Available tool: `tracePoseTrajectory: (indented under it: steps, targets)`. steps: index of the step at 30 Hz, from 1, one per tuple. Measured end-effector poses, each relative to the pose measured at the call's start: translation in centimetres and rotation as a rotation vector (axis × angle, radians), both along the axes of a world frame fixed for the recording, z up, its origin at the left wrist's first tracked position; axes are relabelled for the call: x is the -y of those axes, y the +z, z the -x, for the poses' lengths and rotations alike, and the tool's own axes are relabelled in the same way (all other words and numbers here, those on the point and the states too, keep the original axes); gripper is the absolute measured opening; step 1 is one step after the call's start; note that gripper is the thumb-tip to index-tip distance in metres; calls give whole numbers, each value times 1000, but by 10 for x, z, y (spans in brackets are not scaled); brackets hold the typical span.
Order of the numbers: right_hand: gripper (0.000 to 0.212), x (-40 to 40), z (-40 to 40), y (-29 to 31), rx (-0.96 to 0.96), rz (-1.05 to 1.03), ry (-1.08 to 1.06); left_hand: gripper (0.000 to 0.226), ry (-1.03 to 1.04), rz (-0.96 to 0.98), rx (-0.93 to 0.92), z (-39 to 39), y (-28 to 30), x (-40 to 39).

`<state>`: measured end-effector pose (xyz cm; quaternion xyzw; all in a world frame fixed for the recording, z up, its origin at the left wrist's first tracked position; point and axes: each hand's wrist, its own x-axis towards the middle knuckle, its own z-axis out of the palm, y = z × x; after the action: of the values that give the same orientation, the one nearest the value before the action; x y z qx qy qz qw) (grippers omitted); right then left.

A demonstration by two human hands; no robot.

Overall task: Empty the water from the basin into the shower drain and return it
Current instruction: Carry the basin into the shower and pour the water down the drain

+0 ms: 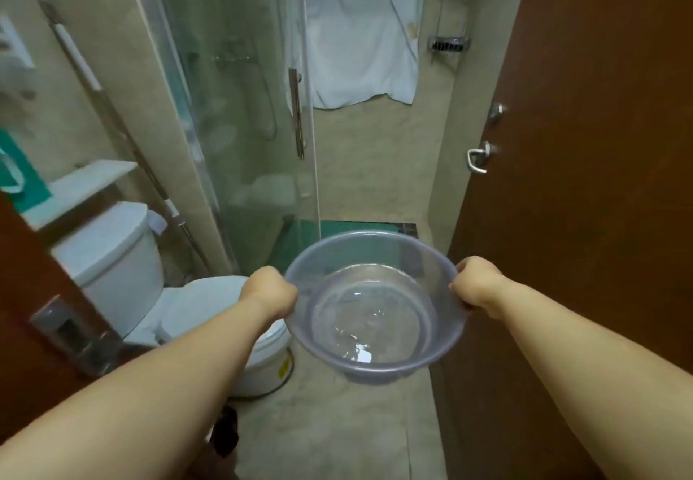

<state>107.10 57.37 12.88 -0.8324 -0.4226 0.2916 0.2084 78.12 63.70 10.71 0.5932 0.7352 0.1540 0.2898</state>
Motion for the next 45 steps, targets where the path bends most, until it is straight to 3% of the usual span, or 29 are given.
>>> tracePoseTrajectory:
  steps: [5, 14, 32, 45]
  targets:
    - [30, -98, -41, -6, -38, -8, 44, 13, 64, -39, 153, -37, -7, -78]
    - [29, -266, -98, -12, -9, -9, 62, 9, 59, -61, 234, -88, -8, -222]
    - [39, -587, -178, -61, -82, -119, -114, 10, -87, -52, 71, -182, -37, -602]
    - [34, -791, -259, -63, -23, -56, -2, 19, 67, 20, 133, -264, -56, -771]
